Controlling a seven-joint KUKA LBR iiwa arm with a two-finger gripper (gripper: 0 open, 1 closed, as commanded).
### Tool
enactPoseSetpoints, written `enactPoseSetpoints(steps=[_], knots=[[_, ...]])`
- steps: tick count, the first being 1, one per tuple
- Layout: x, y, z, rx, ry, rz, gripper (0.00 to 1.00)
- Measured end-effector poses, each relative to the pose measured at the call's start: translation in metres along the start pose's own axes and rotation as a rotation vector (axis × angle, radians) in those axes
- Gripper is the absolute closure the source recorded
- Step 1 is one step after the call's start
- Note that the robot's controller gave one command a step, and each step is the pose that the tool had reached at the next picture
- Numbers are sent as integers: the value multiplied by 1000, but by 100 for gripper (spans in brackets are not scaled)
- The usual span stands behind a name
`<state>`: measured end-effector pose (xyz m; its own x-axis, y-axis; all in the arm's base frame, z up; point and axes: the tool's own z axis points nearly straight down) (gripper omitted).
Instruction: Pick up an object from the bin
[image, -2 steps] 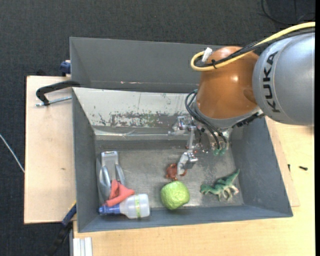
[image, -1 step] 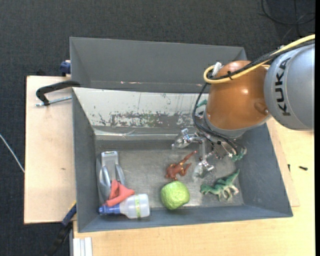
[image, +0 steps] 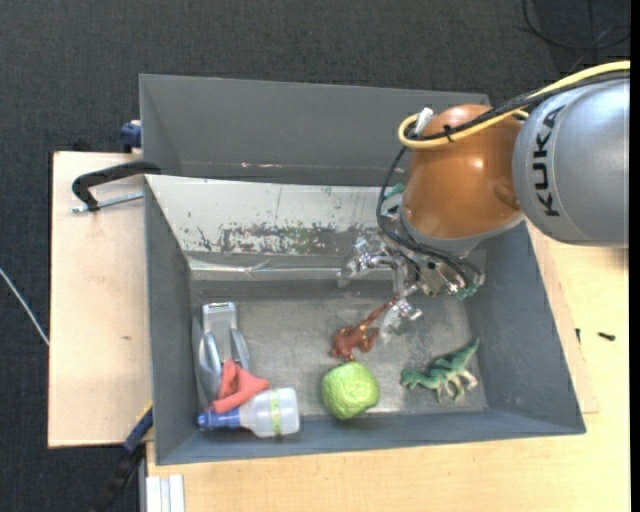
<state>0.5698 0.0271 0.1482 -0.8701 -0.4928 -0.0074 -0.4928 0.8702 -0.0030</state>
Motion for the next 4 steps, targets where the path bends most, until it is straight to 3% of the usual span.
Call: enactPoseSetpoints(steps=[1,2,4], knots=[[-8,-1,72,-1,2,-167,0],[-9,-2,63,1,-4,-168,100],[-8,-2,59,-1,0,-168,100]])
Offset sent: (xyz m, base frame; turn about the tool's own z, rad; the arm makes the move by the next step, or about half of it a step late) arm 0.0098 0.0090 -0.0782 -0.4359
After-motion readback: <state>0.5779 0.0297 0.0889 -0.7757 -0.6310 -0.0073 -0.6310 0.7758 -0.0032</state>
